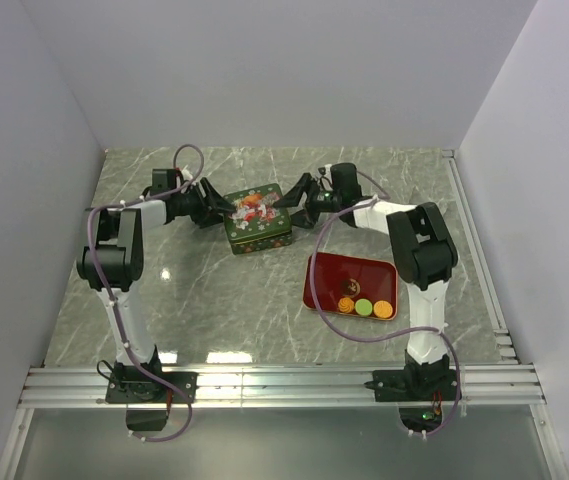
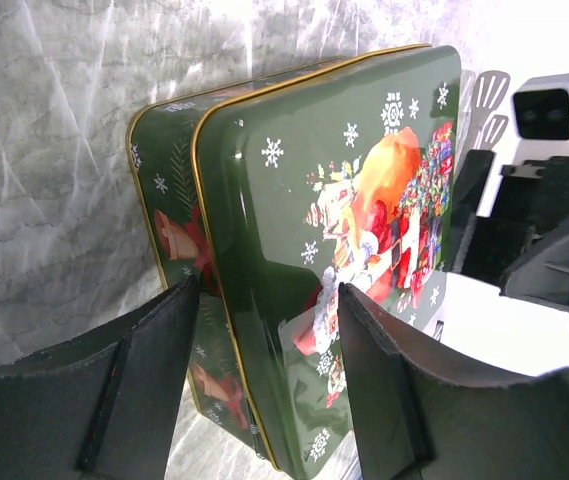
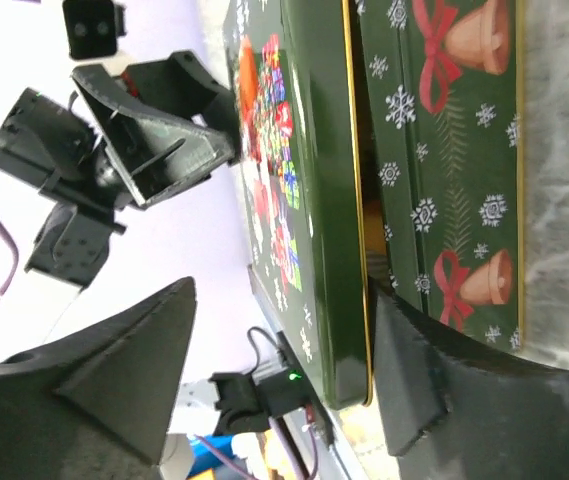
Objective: Pack the cookies
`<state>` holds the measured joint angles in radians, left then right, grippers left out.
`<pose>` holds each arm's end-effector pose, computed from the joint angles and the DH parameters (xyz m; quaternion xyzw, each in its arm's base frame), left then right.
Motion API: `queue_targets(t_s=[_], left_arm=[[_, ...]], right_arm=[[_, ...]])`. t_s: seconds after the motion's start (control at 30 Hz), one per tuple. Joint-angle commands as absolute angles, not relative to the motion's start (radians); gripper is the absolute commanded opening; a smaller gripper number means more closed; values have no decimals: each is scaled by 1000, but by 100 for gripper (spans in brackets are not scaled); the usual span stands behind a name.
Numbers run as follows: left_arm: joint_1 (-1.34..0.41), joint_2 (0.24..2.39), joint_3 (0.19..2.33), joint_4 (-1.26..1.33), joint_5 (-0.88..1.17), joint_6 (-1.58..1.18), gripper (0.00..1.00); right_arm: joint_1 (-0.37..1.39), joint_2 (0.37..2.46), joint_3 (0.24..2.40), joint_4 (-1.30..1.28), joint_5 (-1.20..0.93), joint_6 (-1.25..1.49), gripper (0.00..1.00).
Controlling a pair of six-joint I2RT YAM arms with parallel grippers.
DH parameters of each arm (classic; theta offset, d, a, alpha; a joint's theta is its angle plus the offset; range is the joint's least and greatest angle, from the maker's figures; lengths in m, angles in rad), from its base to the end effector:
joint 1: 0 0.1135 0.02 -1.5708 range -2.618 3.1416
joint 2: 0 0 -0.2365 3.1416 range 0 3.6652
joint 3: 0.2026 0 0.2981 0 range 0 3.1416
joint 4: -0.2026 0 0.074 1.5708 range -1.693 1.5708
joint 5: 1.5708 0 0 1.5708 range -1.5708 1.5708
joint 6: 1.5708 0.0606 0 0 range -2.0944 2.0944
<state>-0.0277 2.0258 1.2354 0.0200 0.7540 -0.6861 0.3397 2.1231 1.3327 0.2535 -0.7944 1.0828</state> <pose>0.4555 -0.0541 0.0783 -0.1411 0.8567 -0.4442 0.2210 0.4497 0.2048 0.0900 0.1129 0.8164 0.5523 0.1257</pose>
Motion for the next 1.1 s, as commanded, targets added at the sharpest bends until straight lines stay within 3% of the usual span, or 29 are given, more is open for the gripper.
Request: queue_targets(t_s=[0.0, 0.53, 0.87, 1.07], left_arm=[[-32, 2040, 1285, 9, 759, -650, 63], [-35, 2085, 1364, -63, 761, -627, 61], [-43, 2117, 1502, -260, 658, -635, 61], [-72, 2166, 1658, -422, 594, -644, 62]], right_arm=[[321, 2086, 1402, -58, -706, 895, 77], [253, 2017, 1393, -345, -552, 713, 77], [261, 2100, 1471, -356, -546, 747, 53], [278, 2175, 1577, -400, -543, 735, 49]])
